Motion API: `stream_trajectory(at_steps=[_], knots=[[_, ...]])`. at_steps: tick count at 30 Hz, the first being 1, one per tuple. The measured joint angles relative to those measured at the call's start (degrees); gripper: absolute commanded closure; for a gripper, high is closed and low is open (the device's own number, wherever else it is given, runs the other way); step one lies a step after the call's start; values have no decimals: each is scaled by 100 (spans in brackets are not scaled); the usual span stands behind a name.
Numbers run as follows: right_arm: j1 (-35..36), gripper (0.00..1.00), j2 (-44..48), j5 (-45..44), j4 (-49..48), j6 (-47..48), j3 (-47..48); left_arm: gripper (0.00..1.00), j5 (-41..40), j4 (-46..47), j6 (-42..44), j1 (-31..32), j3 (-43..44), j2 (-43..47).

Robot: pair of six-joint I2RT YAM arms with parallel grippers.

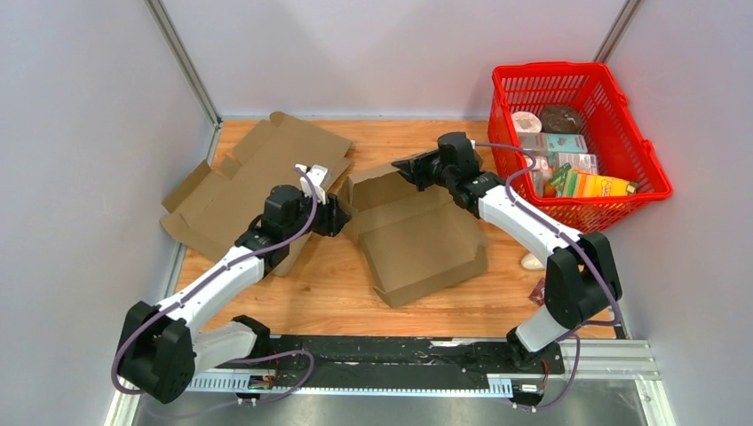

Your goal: Fold the paper box

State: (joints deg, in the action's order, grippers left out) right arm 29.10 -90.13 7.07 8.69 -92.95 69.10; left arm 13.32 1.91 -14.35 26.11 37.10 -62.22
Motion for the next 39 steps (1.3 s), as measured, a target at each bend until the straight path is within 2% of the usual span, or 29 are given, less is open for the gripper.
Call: stream_trajectory(at_steps=[6,11,17,23,31,39], knots=[[-4,100,0,-214,7,251,-79,57,146,494,-109,17,-76,-251],[9,99,0,-352,55,485,-155,53,142,973,-278,46,-358,-262],[15,97,0,-492,149,608,-140,53,74,1305,-479,94,-361,-444],[20,97,-149,-433,219,461,44,53,-269,1552,-584,457,-278,-638],[24,96,-282,-354,1012,44,754,52,-962,1578,-570,542,-278,-393],[-11,96,-334,-282,1639,-201,1158,44,-1056,1582,-466,529,-275,-352]])
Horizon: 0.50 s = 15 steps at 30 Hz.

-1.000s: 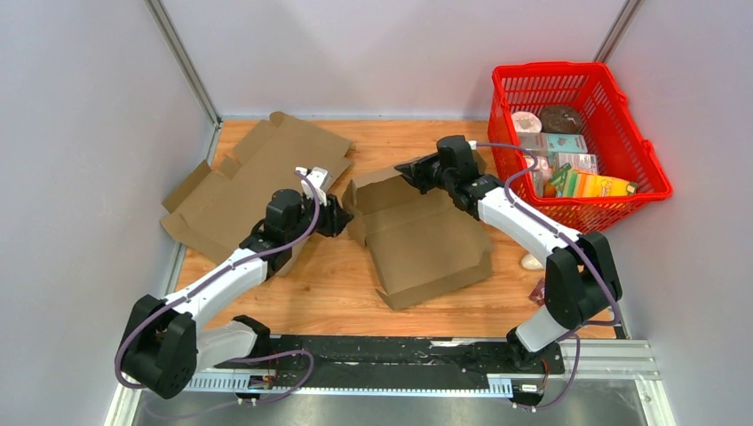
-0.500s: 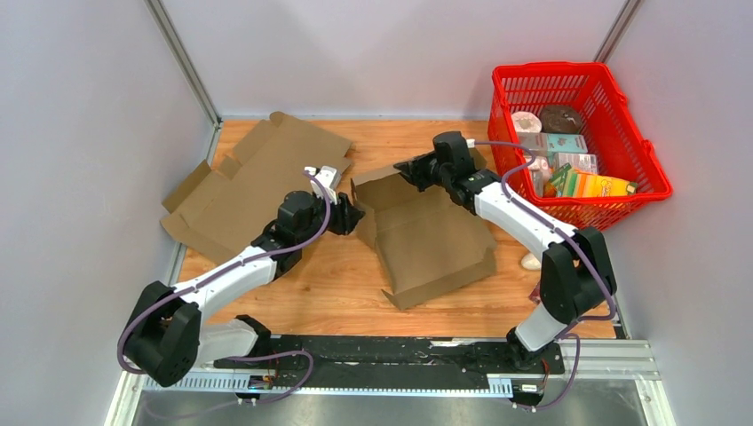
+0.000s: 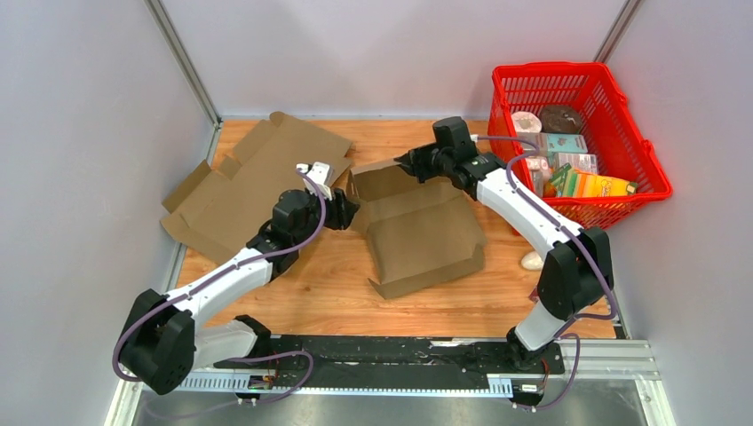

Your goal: Fold the paper box

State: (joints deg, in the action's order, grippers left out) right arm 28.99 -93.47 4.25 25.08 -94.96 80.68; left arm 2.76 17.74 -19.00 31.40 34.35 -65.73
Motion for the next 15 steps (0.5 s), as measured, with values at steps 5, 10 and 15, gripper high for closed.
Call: stream_trajectory(at_steps=[5,10,15], knots=[[-46,96,-17,39,286,-81,177,43,330,-595,149,-118,455,-22],[-74,95,-17,61,439,-125,293,40,442,-586,262,-234,319,313],[-76,94,-17,125,575,-125,295,38,450,-662,229,-369,76,632]])
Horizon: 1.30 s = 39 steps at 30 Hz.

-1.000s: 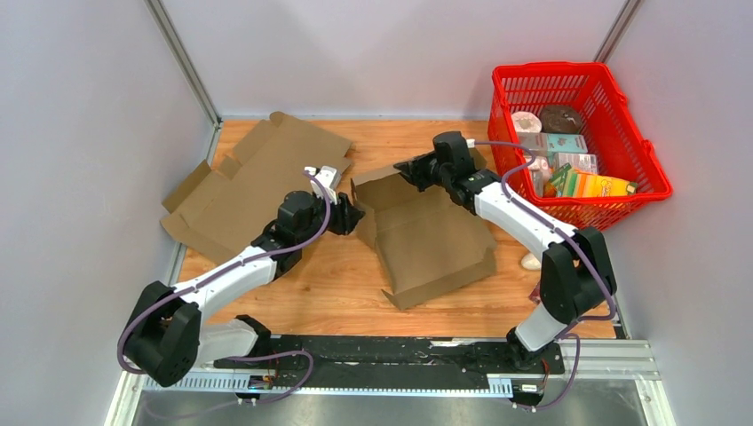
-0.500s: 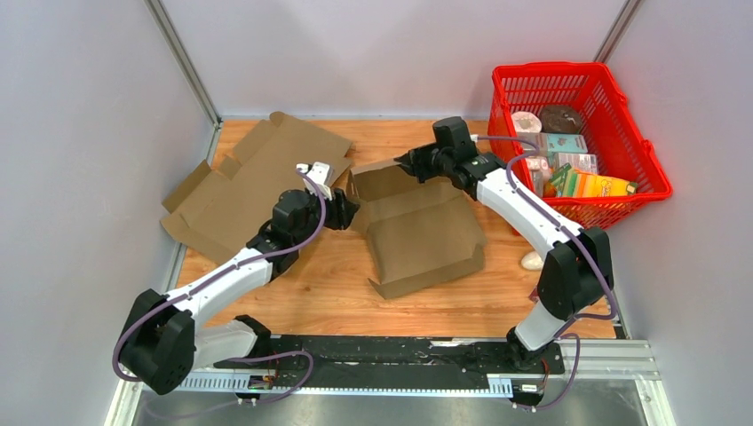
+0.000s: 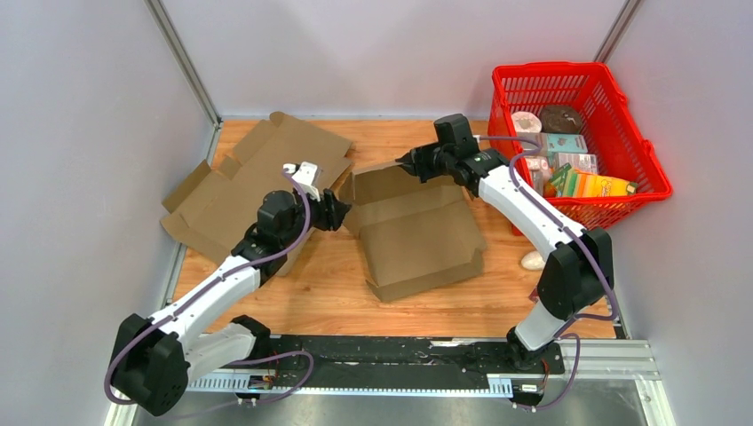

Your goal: Fold the paper box

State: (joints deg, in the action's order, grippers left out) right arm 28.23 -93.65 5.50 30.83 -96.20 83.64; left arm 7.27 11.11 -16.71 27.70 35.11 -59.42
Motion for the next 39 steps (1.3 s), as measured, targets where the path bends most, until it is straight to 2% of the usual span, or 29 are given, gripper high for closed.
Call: stream_trajectory(at_steps=[4,10,13,17,19,22,23,28,33,39], knots=[[-20,94,-2,26,74,-13,61,37,11,59,-111,-76,-210,103],[-46,93,-103,90,195,-83,334,42,-98,-90,-315,-85,-245,168],[-52,93,-127,90,214,-111,411,45,-186,-24,-640,-87,-570,645],[-57,93,-144,90,251,-166,479,57,68,61,-1130,-92,-981,1270],[-57,93,-179,94,267,-179,527,59,317,157,-1311,-63,-1029,1307],[-68,93,-352,118,326,-212,717,69,448,271,-1467,273,-1069,1217],[-70,94,-382,118,328,-214,756,75,461,310,-1495,431,-1073,1154],[-105,96,-404,127,328,-264,772,89,173,787,-1593,1325,-1075,389],[-120,98,-404,127,328,-299,772,100,-533,1423,-1882,1421,-1123,-750],[-144,98,-404,153,328,-299,772,100,-1373,1554,-2590,1421,-1152,-1919]])
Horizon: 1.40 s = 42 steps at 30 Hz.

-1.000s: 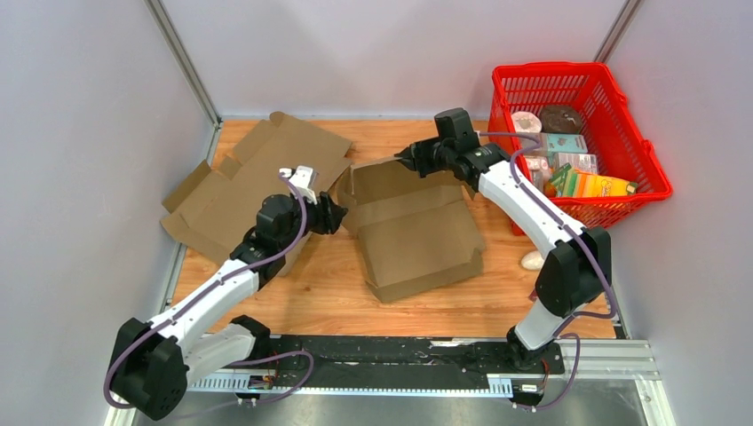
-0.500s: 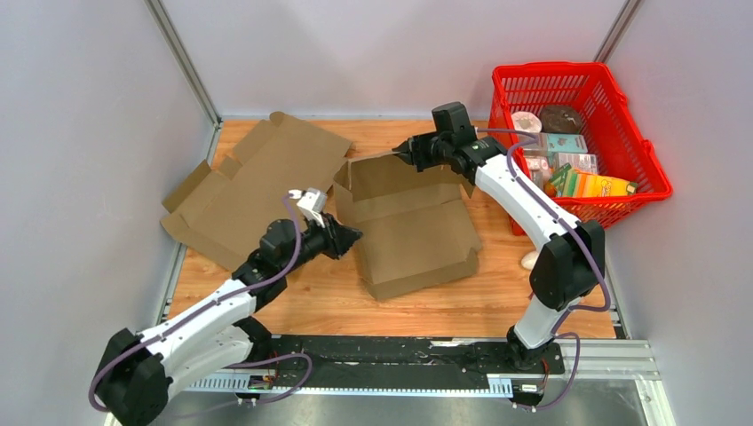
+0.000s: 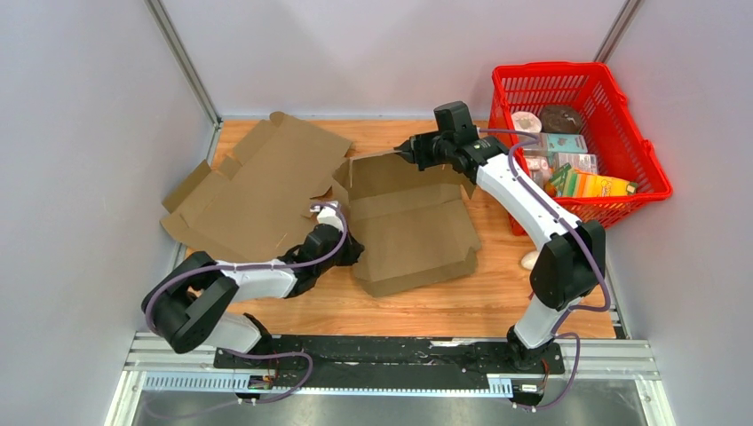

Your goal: Fold the paper box

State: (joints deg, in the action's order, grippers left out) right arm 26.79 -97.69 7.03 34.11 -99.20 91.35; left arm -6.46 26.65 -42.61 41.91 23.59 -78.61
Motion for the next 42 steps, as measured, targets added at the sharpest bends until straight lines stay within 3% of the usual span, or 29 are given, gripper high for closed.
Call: stream_trajectory(at_steps=[8,18,24,30,33,35,38,42], knots=[[-87,97,0,162,-22,7,-26,100,-592,70,-990,0,-540,-122],[-149,96,-4,317,-275,221,-337,96,-726,-391,-901,2,-664,428],[-155,96,2,313,-570,442,-765,73,-577,-748,-271,2,-664,1137],[-175,94,4,328,-813,557,-973,71,-444,-1281,407,0,-588,2295],[-175,94,7,343,-824,562,-973,54,-525,-1727,710,-31,-382,2868],[-184,93,7,358,-824,562,-973,31,-551,-1963,855,-170,-260,3147],[-192,93,7,376,-822,557,-970,27,-437,-2188,1069,-728,-105,3257],[-197,93,7,404,-820,555,-957,27,-52,-2455,1517,-1344,466,2562]])
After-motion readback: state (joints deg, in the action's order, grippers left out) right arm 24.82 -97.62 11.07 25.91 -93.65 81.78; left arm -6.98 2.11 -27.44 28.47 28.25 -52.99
